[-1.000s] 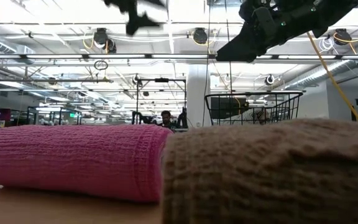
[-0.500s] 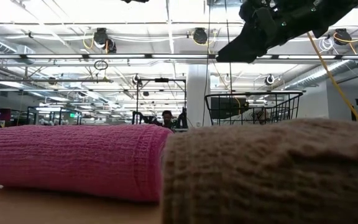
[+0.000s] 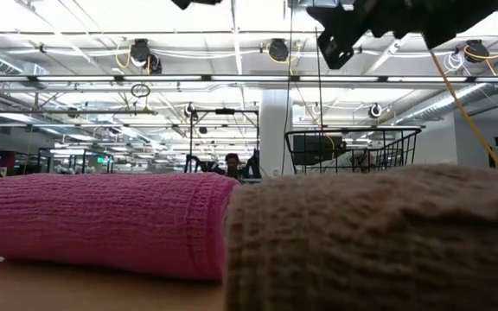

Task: Pick & place medical supplies in basket/bin
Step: Put the brown rolled bandage into the right black basket

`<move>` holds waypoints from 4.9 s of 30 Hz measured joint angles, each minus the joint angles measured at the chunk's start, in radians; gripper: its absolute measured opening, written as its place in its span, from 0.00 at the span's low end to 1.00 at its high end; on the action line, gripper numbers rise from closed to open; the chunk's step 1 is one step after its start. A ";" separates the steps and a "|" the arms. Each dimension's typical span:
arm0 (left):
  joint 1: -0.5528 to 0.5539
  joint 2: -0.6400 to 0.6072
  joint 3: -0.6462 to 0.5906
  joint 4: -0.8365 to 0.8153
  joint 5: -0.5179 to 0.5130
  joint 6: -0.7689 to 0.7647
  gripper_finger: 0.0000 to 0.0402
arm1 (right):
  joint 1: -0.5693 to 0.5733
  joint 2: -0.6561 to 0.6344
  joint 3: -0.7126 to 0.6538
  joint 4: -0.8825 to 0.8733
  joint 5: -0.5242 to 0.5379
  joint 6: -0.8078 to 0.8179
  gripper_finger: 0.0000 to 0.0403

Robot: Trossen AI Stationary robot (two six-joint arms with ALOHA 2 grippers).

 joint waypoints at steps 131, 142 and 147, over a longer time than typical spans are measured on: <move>0.367 0.079 -0.001 0.070 0.011 -0.128 0.14 | 0.238 0.120 0.182 -0.480 0.871 -0.222 0.36; 0.472 0.076 0.000 0.094 -0.095 -0.315 0.14 | 0.249 -0.175 -0.088 -0.388 0.838 -0.171 0.36; 0.567 0.077 -0.023 0.069 -0.218 -0.501 0.14 | 0.249 -0.254 -0.153 -0.249 0.851 -0.196 0.36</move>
